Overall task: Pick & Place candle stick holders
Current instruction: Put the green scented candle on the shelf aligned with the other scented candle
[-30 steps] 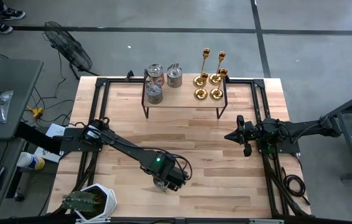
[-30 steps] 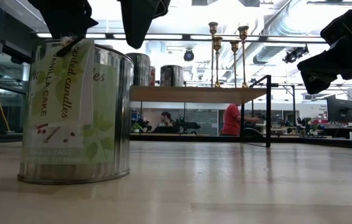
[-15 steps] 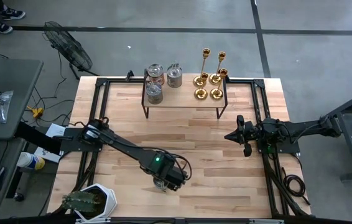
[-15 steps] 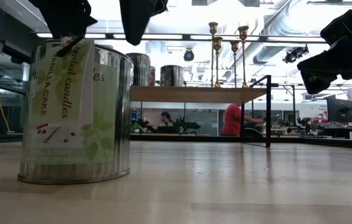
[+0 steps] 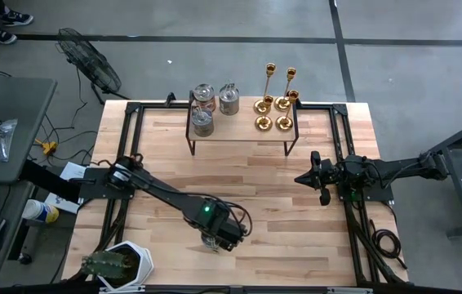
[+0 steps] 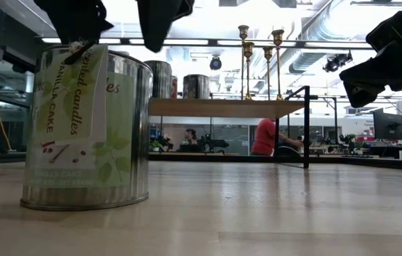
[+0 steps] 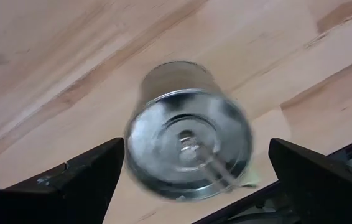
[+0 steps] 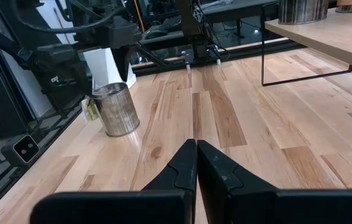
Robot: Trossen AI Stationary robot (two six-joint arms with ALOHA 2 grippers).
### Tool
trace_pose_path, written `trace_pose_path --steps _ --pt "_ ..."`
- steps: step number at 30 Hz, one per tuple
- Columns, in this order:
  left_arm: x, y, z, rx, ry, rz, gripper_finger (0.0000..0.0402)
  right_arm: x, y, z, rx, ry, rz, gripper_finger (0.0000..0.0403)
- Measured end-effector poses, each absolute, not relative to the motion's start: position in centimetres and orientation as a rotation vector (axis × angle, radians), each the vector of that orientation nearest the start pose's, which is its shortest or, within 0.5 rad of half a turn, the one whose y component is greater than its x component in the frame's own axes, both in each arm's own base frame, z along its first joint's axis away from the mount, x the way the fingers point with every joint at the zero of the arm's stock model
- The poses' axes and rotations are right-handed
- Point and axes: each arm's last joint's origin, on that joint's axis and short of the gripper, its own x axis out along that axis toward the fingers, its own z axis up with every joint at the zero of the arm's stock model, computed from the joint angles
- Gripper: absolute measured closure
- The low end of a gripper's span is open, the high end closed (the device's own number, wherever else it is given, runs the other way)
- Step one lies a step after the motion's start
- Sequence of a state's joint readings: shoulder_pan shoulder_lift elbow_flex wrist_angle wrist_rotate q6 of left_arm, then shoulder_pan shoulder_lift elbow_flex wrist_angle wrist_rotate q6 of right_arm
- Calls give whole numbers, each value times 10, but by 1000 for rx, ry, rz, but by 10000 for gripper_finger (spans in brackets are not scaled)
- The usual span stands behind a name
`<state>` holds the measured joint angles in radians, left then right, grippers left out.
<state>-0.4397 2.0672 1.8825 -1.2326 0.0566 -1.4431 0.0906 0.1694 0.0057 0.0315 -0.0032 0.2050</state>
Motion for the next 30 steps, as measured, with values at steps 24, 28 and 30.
trace_pose_path --steps 24,28,30 --pt "386 -185 221 -858 1471 587 9 107 10 154 198 148 79 399" --pt "388 -187 213 -846 1504 567 9 107 10 154 198 148 79 399" --pt "390 -188 210 -842 1514 553 9 107 10 154 198 148 79 399"
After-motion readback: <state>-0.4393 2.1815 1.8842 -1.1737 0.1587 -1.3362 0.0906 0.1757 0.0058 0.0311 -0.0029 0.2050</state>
